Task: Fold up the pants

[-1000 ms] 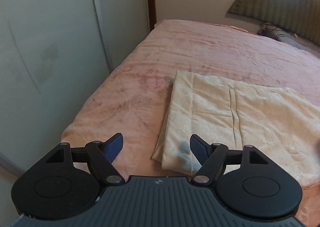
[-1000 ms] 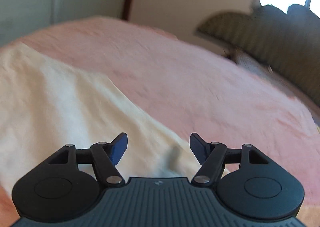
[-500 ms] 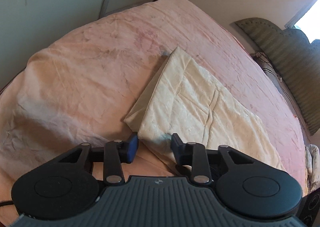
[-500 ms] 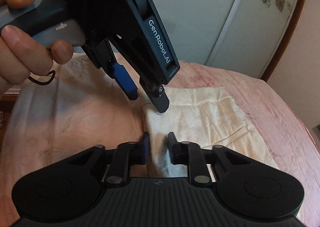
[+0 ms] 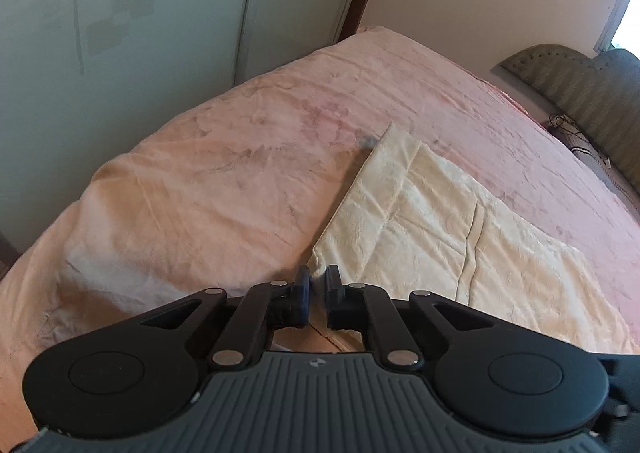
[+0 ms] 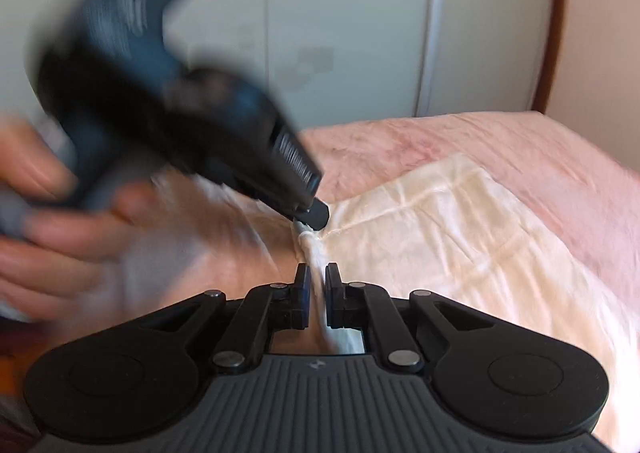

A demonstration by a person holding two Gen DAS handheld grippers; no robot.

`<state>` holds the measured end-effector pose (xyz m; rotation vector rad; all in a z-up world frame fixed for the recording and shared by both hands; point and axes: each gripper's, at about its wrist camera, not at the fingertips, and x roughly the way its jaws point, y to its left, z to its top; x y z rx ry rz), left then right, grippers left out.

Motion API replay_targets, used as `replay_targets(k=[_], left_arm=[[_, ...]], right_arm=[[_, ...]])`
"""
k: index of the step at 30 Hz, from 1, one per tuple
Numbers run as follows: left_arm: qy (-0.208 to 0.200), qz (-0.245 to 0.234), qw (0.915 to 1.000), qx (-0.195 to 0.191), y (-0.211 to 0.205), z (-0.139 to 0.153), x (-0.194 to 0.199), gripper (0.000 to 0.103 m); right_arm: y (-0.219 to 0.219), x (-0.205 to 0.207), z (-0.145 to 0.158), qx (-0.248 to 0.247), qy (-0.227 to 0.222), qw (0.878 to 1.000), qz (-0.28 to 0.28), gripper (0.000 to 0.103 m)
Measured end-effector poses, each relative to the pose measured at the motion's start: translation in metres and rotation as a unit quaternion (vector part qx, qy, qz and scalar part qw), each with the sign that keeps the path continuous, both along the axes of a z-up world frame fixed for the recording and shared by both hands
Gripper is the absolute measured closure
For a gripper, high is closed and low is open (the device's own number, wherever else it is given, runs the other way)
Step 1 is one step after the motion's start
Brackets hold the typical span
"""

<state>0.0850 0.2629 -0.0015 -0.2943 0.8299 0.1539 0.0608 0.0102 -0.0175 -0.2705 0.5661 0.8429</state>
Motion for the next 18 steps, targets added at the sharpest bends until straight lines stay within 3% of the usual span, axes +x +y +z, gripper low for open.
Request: replay_targets(k=[3, 6, 7, 9, 11, 14, 16, 18], left_arm=[[0.001, -0.009, 0.9996, 0.027, -0.006, 0.001, 0.0, 0.093], [0.002, -0.012, 0.999, 0.043, -0.01, 0.005, -0.002, 0.093], [0.003, -0.014, 0.9985, 0.053, -0.013, 0.008, -0.004, 0.092], [-0.001, -0.008, 0.9962, 0.087, -0.021, 0.019, -0.008, 0.078], [-0.014, -0.003, 0.991, 0.133, -0.035, 0.034, -0.011, 0.077], [-0.047, -0.014, 0.9815, 0.185, -0.068, 0.061, -0.009, 0.075], [-0.06, -0.066, 0.9795, 0.181, -0.104, 0.075, 0.0, 0.072], [-0.059, -0.132, 0.975, 0.169, -0.151, 0.078, 0.012, 0.061]], right_arm=[[-0.057, -0.024, 0.024, 0.022, -0.019, 0.999, -0.041, 0.096], [-0.129, -0.045, 0.033, -0.007, -0.049, 0.989, -0.141, 0.092], [-0.157, -0.048, 0.031, -0.017, -0.048, 0.981, -0.188, 0.091], [-0.215, -0.053, 0.023, -0.019, -0.031, 0.961, -0.275, 0.09], [-0.277, -0.051, 0.011, -0.022, 0.009, 0.933, -0.36, 0.09], [-0.347, -0.051, -0.003, -0.051, 0.036, 0.898, -0.435, 0.09], [-0.386, -0.04, -0.017, -0.048, 0.063, 0.885, -0.458, 0.09], [-0.41, -0.024, -0.026, -0.014, 0.076, 0.886, -0.458, 0.09]])
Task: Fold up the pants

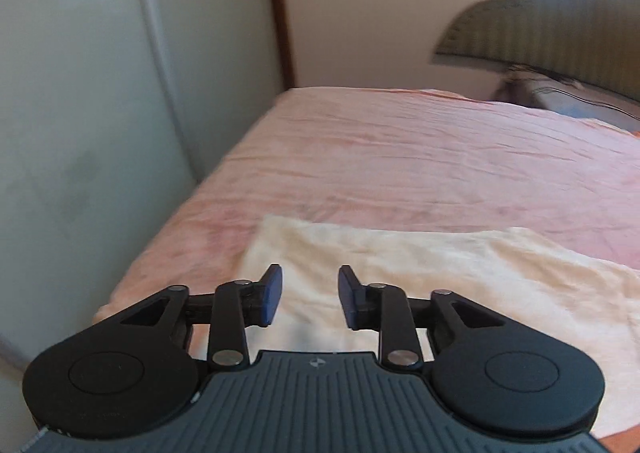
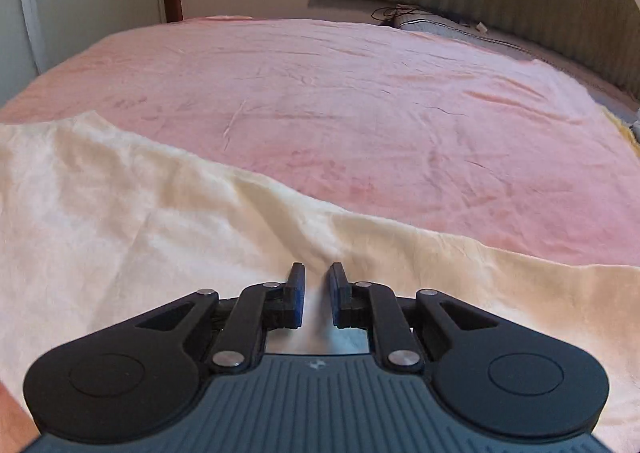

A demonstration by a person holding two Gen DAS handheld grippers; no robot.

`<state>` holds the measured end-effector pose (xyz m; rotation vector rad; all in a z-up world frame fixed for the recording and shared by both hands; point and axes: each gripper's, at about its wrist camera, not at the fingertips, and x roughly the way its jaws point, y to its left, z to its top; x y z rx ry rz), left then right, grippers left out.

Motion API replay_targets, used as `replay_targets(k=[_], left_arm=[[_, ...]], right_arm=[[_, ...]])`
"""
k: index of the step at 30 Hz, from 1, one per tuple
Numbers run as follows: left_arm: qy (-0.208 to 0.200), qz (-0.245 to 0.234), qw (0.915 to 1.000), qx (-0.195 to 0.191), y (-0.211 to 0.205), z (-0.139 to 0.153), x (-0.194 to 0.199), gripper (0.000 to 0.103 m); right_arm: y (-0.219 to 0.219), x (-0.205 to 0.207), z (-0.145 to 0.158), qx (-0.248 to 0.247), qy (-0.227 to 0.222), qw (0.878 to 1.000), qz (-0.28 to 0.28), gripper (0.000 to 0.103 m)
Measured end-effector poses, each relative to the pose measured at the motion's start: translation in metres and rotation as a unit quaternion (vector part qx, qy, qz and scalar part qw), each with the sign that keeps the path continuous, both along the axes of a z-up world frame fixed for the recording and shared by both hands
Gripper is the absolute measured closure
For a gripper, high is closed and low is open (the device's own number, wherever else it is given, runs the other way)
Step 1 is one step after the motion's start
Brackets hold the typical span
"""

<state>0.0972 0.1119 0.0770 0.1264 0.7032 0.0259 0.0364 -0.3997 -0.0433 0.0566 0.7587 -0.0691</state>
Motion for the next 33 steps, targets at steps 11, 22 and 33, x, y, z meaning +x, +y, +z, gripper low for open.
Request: replay_targets(k=[11, 22, 33], left_arm=[[0.099, -0.308, 0.9455, 0.036, -0.257, -0.082, 0.009, 0.051], [0.062, -0.328, 0.9407, 0.061, -0.318, -0.095, 0.0, 0.047], [0.087, -0.393, 0.9144, 0.043, -0.361, -0.109, -0.038, 0.039]], right_arm=[[-0.038, -0.024, 0.004, -0.023, 0.01, 1.0, -0.014, 0.089], [-0.115, -0.04, 0.008, -0.036, -0.017, 0.989, -0.142, 0.066], [-0.118, -0.062, 0.004, -0.015, -0.038, 0.988, -0.149, 0.042]])
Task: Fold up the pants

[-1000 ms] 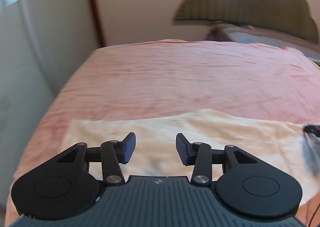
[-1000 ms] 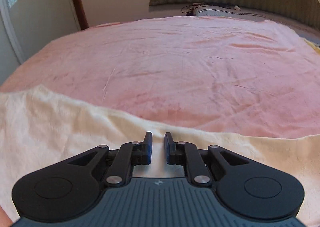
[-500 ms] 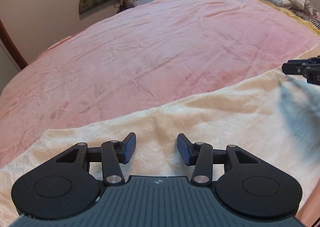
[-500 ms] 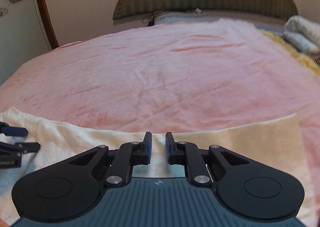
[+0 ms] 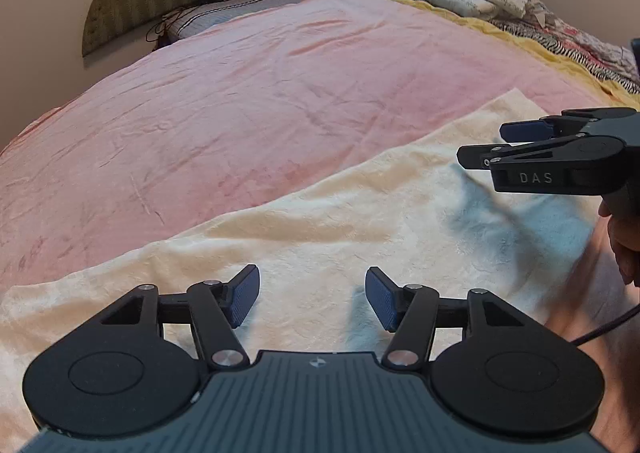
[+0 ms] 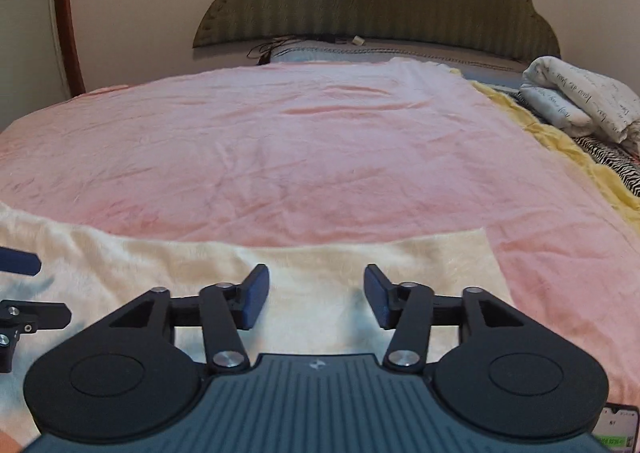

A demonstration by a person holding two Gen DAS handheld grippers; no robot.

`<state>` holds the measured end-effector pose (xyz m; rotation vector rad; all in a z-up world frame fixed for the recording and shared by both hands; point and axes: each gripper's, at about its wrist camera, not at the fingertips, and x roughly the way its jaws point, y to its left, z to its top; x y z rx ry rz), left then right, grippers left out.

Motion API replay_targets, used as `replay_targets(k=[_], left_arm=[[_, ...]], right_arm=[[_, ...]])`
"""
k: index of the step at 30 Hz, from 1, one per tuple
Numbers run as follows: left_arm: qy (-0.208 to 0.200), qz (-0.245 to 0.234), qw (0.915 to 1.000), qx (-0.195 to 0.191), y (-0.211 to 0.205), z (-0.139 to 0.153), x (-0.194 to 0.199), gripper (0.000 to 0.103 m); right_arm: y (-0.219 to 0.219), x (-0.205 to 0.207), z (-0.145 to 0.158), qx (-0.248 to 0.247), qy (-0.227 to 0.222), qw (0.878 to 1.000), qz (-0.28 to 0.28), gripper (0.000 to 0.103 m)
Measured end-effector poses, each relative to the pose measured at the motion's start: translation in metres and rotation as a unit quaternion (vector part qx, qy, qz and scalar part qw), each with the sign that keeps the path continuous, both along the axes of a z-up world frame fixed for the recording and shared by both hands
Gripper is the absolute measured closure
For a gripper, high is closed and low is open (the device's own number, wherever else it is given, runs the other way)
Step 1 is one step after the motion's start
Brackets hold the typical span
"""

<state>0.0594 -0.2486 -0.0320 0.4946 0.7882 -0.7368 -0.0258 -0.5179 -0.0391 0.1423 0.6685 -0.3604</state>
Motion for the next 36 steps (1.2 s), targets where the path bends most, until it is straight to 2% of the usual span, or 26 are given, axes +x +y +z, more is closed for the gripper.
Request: replay_targets(k=[2, 3, 5, 7, 10, 12, 15, 19, 22, 26, 28, 30, 32, 33, 35, 36], left_arm=[[0.001, 0.004, 0.9999, 0.014, -0.009, -0.011, 0.003, 0.039], [0.004, 0.012, 0.9998, 0.013, -0.009, -0.014, 0.004, 0.038], [0.014, 0.019, 0.9997, -0.001, -0.003, -0.009, 0.006, 0.04], [0.014, 0.02, 0.9996, -0.01, 0.003, -0.003, 0.005, 0.04], [0.006, 0.024, 0.9994, -0.025, 0.013, 0.009, 0.003, 0.039], [0.011, 0.024, 0.9991, -0.034, 0.017, 0.016, 0.003, 0.039], [0.016, 0.021, 0.9988, -0.041, 0.018, 0.02, 0.001, 0.039], [0.018, 0.014, 0.9987, -0.045, 0.017, 0.023, -0.002, 0.039], [0.02, 0.016, 0.9986, -0.045, 0.013, 0.022, -0.001, 0.038], [0.038, 0.015, 0.9981, -0.046, 0.008, 0.019, 0.002, 0.038], [0.044, 0.012, 0.9971, -0.06, 0.006, 0.021, 0.005, 0.038], [0.051, 0.018, 0.9955, -0.078, 0.004, 0.024, 0.01, 0.038], [0.082, 0.019, 0.9911, -0.103, 0.004, 0.026, 0.018, 0.038], [0.111, 0.018, 0.986, -0.123, 0.006, 0.029, 0.024, 0.038], [0.175, 0.011, 0.9689, -0.175, 0.011, 0.031, 0.032, 0.034], [0.212, 0.007, 0.9548, -0.208, 0.015, 0.032, 0.036, 0.032]], right_arm=[[-0.015, 0.007, -0.016, -0.004, 0.027, 0.999, -0.041, 0.042], [-0.022, 0.004, -0.016, 0.005, 0.022, 0.998, -0.062, 0.042], [-0.011, -0.012, -0.001, -0.009, -0.014, 0.996, -0.084, 0.041], [0.014, -0.034, 0.012, -0.02, -0.048, 0.996, -0.068, 0.041], [0.04, -0.073, 0.011, 0.025, -0.073, 0.996, -0.049, 0.037], [0.043, -0.098, 0.0, 0.069, -0.079, 0.992, -0.069, 0.036], [0.025, -0.124, -0.018, 0.158, -0.096, 0.976, -0.118, 0.036], [0.006, -0.13, -0.028, 0.217, -0.119, 0.957, -0.149, 0.037], [0.001, -0.13, -0.034, 0.223, -0.138, 0.951, -0.164, 0.036], [-0.021, -0.126, -0.045, 0.255, -0.19, 0.926, -0.202, 0.038], [-0.027, -0.121, -0.045, 0.26, -0.197, 0.92, -0.219, 0.044], [-0.035, -0.119, -0.048, 0.258, -0.199, 0.915, -0.239, 0.08], [-0.044, -0.121, -0.053, 0.282, -0.212, 0.905, -0.239, 0.087], [-0.043, -0.12, -0.05, 0.271, -0.21, 0.91, -0.232, 0.088], [-0.022, -0.11, -0.029, 0.175, -0.188, 0.946, -0.2, 0.09], [-0.006, -0.103, -0.016, 0.115, -0.179, 0.962, -0.171, 0.091]])
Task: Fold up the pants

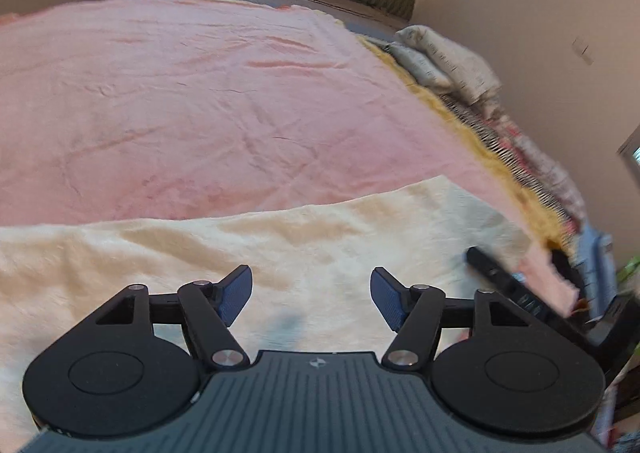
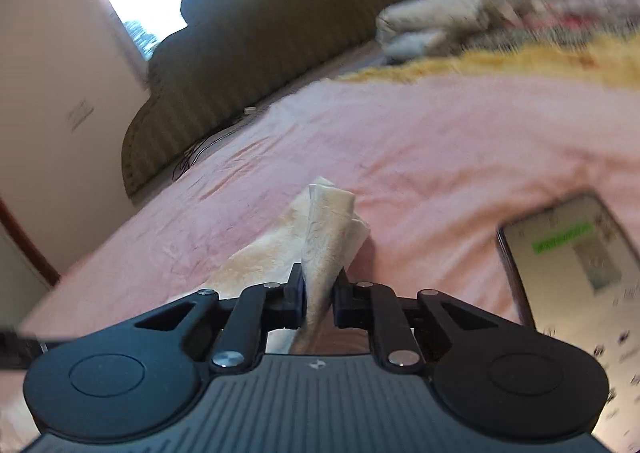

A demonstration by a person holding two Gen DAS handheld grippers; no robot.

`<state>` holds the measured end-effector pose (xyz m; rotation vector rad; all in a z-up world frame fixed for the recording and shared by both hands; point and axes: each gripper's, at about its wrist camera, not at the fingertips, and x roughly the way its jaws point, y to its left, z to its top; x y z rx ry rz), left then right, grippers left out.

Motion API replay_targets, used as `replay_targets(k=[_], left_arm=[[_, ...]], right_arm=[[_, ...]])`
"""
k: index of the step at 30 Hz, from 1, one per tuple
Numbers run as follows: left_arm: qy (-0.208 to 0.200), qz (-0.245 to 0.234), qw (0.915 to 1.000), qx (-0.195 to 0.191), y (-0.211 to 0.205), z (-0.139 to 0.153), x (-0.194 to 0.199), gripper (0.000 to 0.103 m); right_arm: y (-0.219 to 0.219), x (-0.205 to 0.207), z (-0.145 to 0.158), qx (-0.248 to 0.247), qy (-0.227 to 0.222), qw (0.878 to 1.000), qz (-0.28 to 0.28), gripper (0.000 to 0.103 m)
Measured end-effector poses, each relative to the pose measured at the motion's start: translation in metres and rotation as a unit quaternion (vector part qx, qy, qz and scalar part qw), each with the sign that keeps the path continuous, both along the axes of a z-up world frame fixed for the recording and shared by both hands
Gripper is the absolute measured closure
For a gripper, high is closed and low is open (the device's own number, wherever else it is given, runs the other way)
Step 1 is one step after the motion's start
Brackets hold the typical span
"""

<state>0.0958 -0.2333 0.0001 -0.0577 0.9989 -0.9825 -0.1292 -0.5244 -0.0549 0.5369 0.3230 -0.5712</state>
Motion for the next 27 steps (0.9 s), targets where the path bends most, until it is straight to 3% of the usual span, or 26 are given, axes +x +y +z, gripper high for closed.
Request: replay_targets(k=[2, 5, 7, 12, 13, 14, 15, 16, 17, 19, 23, 27], left_arm=[[0.053, 0.004, 0.9972, -0.054, 0.004, 0.001, 0.006, 0.025], [0.101, 0.018, 0.9883, -0.113, 0.001, -0.003, 0.014, 0.011], [0.114, 0.035, 0.9858, -0.119, -0.007, -0.007, 0.02, 0.011], [0.164, 0.065, 0.9767, -0.123, -0.017, -0.021, 0.041, 0.012], [0.163, 0.069, 0.9772, -0.118, -0.016, -0.022, 0.044, 0.019], [0.16, 0.068, 0.9791, -0.105, -0.013, -0.023, 0.046, 0.042], [0.159, 0.061, 0.9816, -0.085, -0.012, -0.024, 0.048, 0.057], [0.157, 0.056, 0.9841, -0.061, -0.01, -0.025, 0.05, 0.085], [0.153, 0.057, 0.9856, -0.042, -0.006, -0.025, 0.05, 0.091], [0.115, 0.06, 0.9915, -0.012, 0.011, -0.02, 0.048, 0.099], [-0.004, 0.069, 0.9964, 0.049, 0.059, 0.006, 0.037, 0.1], [-0.112, 0.087, 0.9815, 0.129, 0.105, 0.008, 0.025, 0.1]], right_arm=[[0.034, 0.014, 0.021, -0.107, 0.031, 0.992, 0.056, 0.091], [0.088, 0.032, 0.034, -0.239, 0.074, 0.958, 0.138, 0.091], [0.108, 0.039, 0.035, -0.268, 0.084, 0.944, 0.172, 0.091], [0.14, 0.042, 0.03, -0.279, 0.089, 0.927, 0.235, 0.091], [0.145, 0.045, 0.028, -0.283, 0.096, 0.923, 0.243, 0.091], [0.149, 0.047, 0.027, -0.284, 0.1, 0.92, 0.251, 0.091], [0.153, 0.048, 0.026, -0.283, 0.101, 0.918, 0.26, 0.091], [0.157, 0.05, 0.026, -0.281, 0.102, 0.916, 0.266, 0.091], [0.16, 0.052, 0.027, -0.282, 0.104, 0.915, 0.27, 0.091], [0.17, 0.058, 0.028, -0.279, 0.103, 0.91, 0.288, 0.091], [0.206, 0.075, 0.031, -0.268, 0.084, 0.892, 0.354, 0.091], [0.257, 0.104, 0.02, -0.285, 0.08, 0.852, 0.432, 0.091]])
